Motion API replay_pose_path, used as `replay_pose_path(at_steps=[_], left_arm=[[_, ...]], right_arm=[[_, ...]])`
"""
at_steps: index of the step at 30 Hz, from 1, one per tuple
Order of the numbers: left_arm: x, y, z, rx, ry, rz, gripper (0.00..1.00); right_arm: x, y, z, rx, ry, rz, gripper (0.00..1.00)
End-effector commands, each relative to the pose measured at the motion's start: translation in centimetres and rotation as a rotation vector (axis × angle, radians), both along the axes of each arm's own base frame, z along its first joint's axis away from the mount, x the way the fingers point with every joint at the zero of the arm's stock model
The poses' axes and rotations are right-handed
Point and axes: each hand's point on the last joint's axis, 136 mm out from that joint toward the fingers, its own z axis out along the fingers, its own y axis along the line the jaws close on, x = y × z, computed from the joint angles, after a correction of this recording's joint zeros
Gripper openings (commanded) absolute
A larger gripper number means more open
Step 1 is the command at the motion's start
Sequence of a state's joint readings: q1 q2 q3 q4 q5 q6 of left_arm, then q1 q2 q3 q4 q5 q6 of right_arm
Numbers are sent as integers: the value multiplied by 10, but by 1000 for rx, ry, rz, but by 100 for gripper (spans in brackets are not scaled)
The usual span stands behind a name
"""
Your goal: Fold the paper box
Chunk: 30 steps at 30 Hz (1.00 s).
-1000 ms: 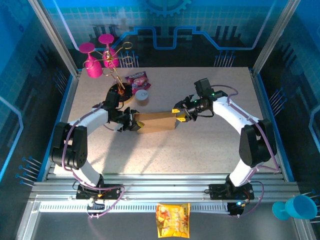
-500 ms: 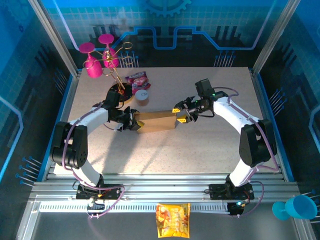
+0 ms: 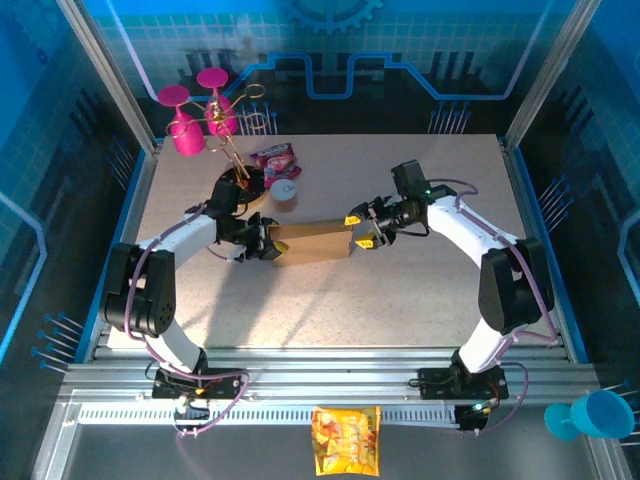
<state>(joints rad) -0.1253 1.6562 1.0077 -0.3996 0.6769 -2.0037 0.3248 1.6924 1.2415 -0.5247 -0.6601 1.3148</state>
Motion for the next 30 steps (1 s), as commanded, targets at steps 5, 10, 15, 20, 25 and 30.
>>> replay_pose_path(at_steps=[5, 10, 15, 20, 25, 30], left_arm=[[1, 23, -24, 96, 164, 173, 0], [1, 22, -23, 92, 158, 171, 0], [1, 23, -23, 93, 157, 172, 0], [1, 23, -25, 95, 160, 170, 0], [2, 23, -25, 99, 156, 167, 0], [3, 22, -24, 91, 150, 160, 0]], right_arm=[[16, 10, 0, 2, 47, -116, 54], [21, 15, -7, -13, 61, -158, 54], [20, 18, -15, -53, 89, -181, 55], [23, 25, -29, -70, 90, -209, 56], [26, 32, -39, -92, 90, -238, 57], [26, 39, -39, -121, 106, -253, 58]])
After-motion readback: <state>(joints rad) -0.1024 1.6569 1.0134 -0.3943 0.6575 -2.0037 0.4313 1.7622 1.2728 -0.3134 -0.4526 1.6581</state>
